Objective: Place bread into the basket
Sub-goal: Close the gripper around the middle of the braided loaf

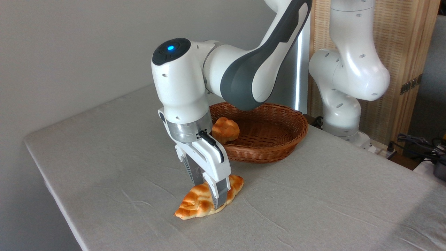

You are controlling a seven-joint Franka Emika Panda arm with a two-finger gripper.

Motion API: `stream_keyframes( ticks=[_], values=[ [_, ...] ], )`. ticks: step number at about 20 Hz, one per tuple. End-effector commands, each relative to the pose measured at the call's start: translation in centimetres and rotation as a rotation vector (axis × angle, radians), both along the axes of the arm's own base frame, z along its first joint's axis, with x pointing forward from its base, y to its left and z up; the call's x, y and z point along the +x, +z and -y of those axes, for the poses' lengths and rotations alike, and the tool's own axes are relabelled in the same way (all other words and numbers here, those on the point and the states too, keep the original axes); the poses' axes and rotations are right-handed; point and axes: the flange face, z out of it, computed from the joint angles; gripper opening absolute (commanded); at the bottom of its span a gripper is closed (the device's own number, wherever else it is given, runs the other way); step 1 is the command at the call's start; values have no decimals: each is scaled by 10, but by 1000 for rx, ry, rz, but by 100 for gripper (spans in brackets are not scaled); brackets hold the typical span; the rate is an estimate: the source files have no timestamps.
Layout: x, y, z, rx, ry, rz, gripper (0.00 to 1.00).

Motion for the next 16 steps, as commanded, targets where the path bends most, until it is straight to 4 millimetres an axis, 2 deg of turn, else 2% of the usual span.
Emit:
stream_keyframes(
  ticks=[1, 3, 6, 7, 9, 10, 11, 13, 14, 16],
  values=[
    [-2, -15, 4, 1, -18, -11, 100],
    [-1, -16, 6, 2, -18, -9, 98],
    [-1, -14, 7, 2, -13, -4, 68],
    [-1, -14, 8, 2, -16, -4, 63],
    [0, -13, 8, 2, -18, -3, 42],
    [0, -12, 8, 2, -18, -2, 37],
    [1, -10, 8, 1, -18, 3, 25],
    [2, -8, 8, 1, -30, 11, 11],
    [3, -6, 8, -1, -35, 17, 0],
    [7, 0, 23, -4, -66, 51, 0]
  ],
)
